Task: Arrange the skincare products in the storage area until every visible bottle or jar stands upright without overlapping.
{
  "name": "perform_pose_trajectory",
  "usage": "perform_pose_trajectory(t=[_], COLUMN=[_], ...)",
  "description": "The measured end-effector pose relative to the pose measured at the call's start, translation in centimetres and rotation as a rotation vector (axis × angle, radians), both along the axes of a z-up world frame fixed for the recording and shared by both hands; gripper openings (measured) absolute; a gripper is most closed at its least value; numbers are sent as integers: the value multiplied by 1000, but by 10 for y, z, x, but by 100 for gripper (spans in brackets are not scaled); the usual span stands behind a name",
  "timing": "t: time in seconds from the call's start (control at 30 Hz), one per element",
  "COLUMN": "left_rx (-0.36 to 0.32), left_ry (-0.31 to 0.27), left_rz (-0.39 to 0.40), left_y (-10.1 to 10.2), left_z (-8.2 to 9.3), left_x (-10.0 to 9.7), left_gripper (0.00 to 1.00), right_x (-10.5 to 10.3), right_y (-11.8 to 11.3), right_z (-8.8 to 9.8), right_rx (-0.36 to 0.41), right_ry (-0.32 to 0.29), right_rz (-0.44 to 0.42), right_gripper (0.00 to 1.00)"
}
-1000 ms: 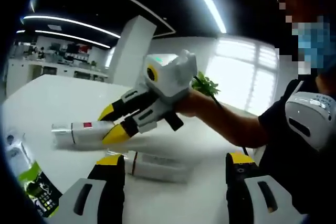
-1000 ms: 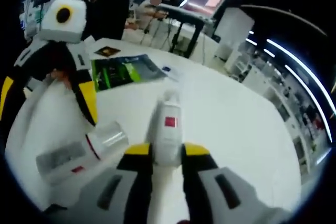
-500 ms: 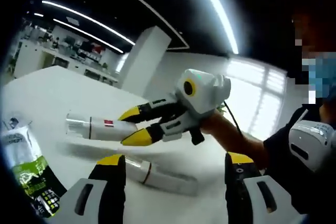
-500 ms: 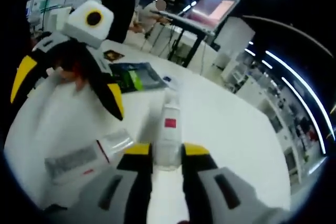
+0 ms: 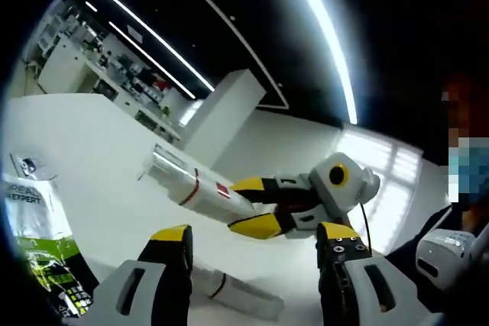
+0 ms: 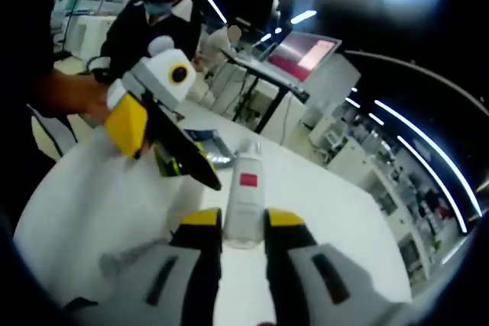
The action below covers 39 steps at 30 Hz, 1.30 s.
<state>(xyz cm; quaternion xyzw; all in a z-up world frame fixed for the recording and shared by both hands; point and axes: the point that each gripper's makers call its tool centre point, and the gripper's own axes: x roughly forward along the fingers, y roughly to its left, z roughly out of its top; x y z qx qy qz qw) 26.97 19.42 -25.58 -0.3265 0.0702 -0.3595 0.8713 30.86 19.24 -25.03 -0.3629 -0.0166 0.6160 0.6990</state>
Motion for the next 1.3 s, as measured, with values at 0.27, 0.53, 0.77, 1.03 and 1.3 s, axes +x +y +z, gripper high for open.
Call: perform_pose_trajectory(t=[0.27,0.53,0.77,1.03,1.3], left_rx=[-88,-216,-292,-346,-300], left_ry=[-28,-44,-46,-52,-79], left_rz=[34,62,76,81,63], left_y=[0,4,-1,-14,-32], left_z=[23,44,53,64,77], left_x=[4,10,13,12,7], left_gripper=[59,48,30,23,22], right_x=[-12,-23,-28,-36,-39], right_y=[-9,-19,-30,-41,-57], right_z=[18,31,42,50,58], right_rx=[51,122,178,218,246], right_ry=[-33,-39,-51,-76,-102], right_rz=[9,4,-8,-15,-35], right_gripper=[19,19,19,19,20])
